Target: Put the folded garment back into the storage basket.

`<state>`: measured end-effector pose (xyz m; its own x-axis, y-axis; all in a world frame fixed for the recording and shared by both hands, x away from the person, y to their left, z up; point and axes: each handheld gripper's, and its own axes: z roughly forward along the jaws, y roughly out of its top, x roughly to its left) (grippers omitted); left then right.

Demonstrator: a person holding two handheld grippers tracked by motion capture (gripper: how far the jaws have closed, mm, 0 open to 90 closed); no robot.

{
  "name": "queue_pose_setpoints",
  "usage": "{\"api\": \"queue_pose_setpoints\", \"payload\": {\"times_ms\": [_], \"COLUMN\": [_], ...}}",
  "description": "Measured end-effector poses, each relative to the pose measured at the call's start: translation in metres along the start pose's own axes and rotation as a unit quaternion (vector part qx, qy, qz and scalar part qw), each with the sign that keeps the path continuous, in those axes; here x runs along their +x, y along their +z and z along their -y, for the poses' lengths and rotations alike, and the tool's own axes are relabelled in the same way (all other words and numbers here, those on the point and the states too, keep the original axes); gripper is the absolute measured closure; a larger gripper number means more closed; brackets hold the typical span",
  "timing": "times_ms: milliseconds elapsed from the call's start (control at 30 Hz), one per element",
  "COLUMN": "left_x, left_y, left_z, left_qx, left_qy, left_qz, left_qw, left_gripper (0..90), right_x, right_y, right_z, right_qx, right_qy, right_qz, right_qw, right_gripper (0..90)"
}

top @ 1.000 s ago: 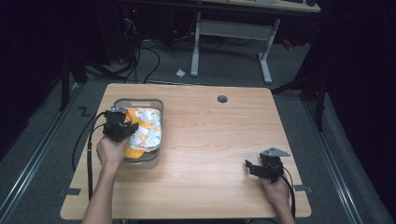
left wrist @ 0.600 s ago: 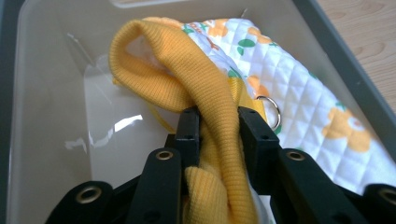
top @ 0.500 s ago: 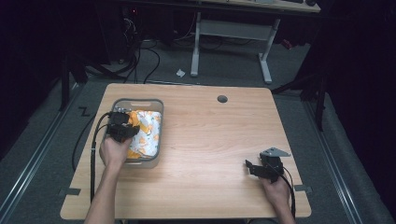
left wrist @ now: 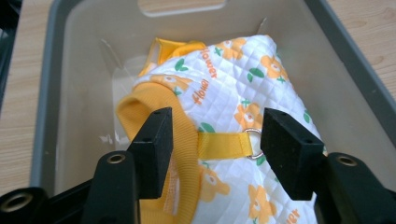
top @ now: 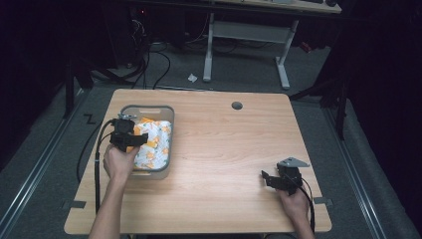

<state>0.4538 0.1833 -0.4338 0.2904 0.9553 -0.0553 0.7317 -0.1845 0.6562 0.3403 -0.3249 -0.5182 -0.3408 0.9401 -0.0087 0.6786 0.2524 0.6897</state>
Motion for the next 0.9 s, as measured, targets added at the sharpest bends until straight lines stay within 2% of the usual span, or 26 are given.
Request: {"api": "queue_pose_setpoints", "payload": {"times_ms": [33,67,133,300,400,633,733,900], "left_x": [-0.001,-0.004,-0.008,-0.017,-0.025,-0.043,-0.046,-0.055], "left_y": [-0.003,-0.008,-0.013,-0.023,-0.030,-0.043,-0.044,-0.046], "left_z": [0.000,0.000,0.000,0.001,0.000,-0.002,-0.002,-0.002], "left_qx": [-0.009,-0.023,-0.037,-0.055,-0.068,-0.088,-0.089,-0.099], "left_qy": [0.002,0.005,0.013,0.023,0.036,0.056,0.059,0.069], "left_qz": [0.002,0.013,0.014,0.025,0.030,0.045,0.050,0.050], "left_qw": [1.0000,0.9996,0.9991,0.9979,0.9966,0.9935,0.9930,0.9915], "left_gripper": [43.3,42.3,41.8,41.0,40.2,39.3,39.1,38.3], "right_x": [0.000,0.000,0.000,0.000,0.000,0.000,0.000,0.000], "right_y": [0.000,0.000,0.000,0.000,0.000,0.000,0.000,0.000], "right_z": [0.000,0.000,0.000,0.000,0.000,0.000,0.000,0.000], "right_qx": [0.000,0.000,0.000,0.000,0.000,0.000,0.000,0.000], "right_qy": [0.001,0.000,0.000,0.000,0.000,0.000,0.000,0.001], "right_qz": [0.000,0.000,0.000,0.000,0.000,0.000,0.000,0.000], "right_qw": [1.0000,1.0000,1.0000,1.0000,1.0000,1.0000,1.0000,1.0000], "right_gripper": [28.4,28.3,28.3,28.4,28.3,28.3,28.3,28.4]}}
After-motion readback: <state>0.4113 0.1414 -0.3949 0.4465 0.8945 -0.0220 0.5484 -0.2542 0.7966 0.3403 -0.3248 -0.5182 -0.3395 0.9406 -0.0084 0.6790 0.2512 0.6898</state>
